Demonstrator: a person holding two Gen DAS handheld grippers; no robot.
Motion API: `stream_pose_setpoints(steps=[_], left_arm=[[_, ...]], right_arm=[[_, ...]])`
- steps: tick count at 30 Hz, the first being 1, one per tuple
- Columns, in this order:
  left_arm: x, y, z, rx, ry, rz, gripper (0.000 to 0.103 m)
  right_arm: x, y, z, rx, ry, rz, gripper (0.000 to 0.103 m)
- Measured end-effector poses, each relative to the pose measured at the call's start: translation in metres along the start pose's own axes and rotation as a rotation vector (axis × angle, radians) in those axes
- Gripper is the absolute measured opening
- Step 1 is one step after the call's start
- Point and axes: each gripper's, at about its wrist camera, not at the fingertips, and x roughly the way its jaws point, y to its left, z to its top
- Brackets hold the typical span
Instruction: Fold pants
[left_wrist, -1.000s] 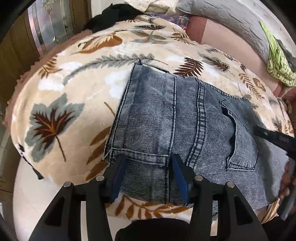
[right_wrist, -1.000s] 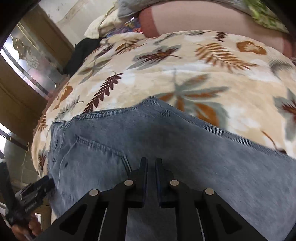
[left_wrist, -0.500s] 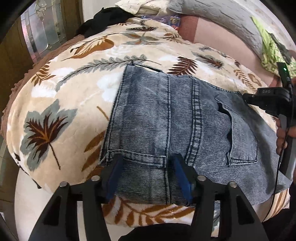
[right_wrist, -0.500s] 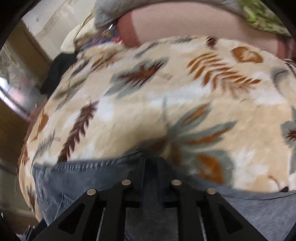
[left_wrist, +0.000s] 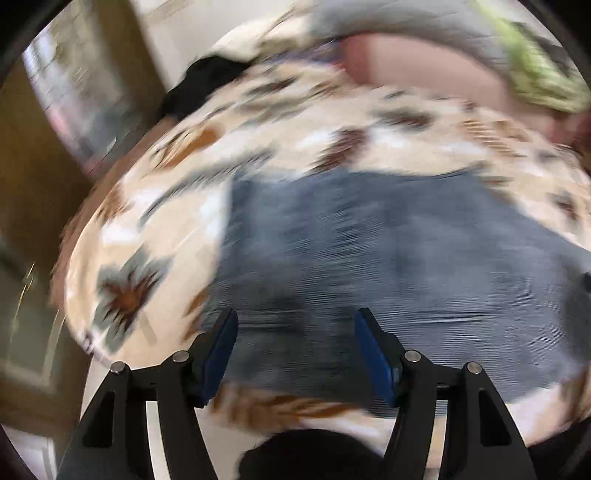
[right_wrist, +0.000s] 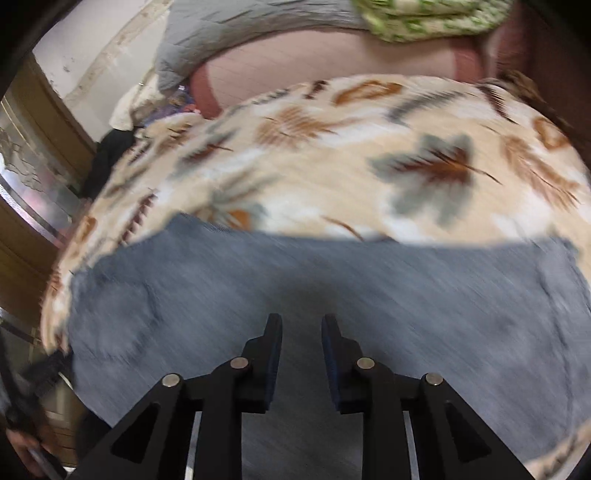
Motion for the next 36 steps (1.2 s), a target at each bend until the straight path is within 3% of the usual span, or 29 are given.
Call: stream_pose_setpoints(steps=[2, 6, 9, 12, 13, 15, 18, 21, 29, 32, 36], left_arm=[[-0.009, -0.025, 0.002, 0.050, -0.004, -0.067, 0.075], [0.001, -0.072, -0.003, 0.156, 0.028, -0.083, 0.075], [0.032, -0.085, -0.009, 0.184, 0.108, -0.038, 0.077], [0.030, -0.090, -0.010, 0.219, 0.076, 0.010, 0.081], [0.029, -0.090, -0.009, 0.217, 0.087, 0.016, 0.081], [0.023, -0.089, -0.006, 0.205, 0.104, 0.036, 0.081], [-0.003, -0.102, -0.004, 0.234, 0.040, 0.038, 0.081], [-0.035, -0.123, -0.005, 0.277, -0.023, -0.023, 0.081], [-0.094, -0.194, -0.037, 0.441, -0.081, -0.202, 0.081], [-0.100, -0.213, -0.044, 0.493, -0.091, -0.220, 0.081], [-0.102, -0.224, -0.050, 0.510, -0.068, -0.222, 0.081]], right_arm=[[-0.006, -0.025, -0.011, 0.038, 0.005, -0.005, 0.025], [-0.024, -0.084, -0.023, 0.140, -0.033, -0.053, 0.025], [-0.043, -0.140, -0.023, 0.265, -0.097, -0.098, 0.024], [-0.072, -0.183, -0.026, 0.410, -0.229, -0.181, 0.022], [-0.082, -0.194, -0.030, 0.444, -0.271, -0.201, 0.026], [-0.099, -0.210, -0.039, 0.517, -0.329, -0.146, 0.026], [-0.121, -0.221, -0.056, 0.571, -0.400, -0.051, 0.026], [-0.132, -0.225, -0.069, 0.614, -0.449, 0.029, 0.030], [-0.148, -0.214, -0.102, 0.577, -0.465, 0.091, 0.030], [-0.149, -0.198, -0.099, 0.503, -0.470, 0.071, 0.042], [-0.145, -0.186, -0.094, 0.451, -0.471, 0.073, 0.044]])
